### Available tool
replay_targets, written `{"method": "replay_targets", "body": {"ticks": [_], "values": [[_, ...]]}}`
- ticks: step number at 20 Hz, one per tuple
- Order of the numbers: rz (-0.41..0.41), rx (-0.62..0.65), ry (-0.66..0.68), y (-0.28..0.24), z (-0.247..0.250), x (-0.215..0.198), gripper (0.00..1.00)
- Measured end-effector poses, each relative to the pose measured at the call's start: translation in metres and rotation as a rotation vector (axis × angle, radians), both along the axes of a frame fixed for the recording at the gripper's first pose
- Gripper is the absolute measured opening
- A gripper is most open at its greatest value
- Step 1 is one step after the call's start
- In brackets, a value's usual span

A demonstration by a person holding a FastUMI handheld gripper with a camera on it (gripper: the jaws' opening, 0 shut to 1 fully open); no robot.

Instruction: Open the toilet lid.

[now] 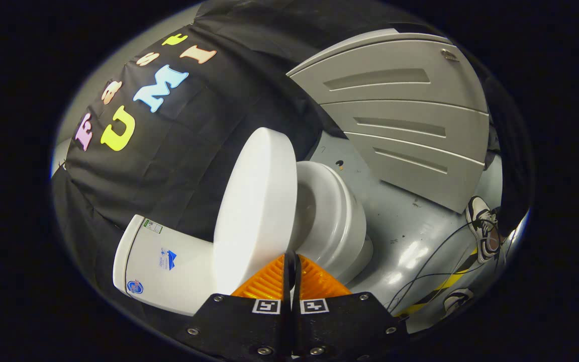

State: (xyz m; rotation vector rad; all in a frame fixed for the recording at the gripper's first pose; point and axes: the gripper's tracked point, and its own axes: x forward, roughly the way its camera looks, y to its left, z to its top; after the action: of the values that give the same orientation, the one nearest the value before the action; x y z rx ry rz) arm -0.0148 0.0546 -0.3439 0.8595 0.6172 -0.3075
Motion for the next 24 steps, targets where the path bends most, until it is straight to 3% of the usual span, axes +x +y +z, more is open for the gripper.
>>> {"method": "replay_targets", "body": {"ticks": [2,6,10,24], "values": [[-0.018,-0.025,-0.019,0.007,0.015,0.002,0.0],[0.054,-0.182,-0.014,0.02,0.043,0.007,0.0],[0.056,-0.236,-0.054,0.041,0.076,0.009,0.0],[0.186,-0.552,-0.054,0.082,0.121,0.013,0.0]]}}
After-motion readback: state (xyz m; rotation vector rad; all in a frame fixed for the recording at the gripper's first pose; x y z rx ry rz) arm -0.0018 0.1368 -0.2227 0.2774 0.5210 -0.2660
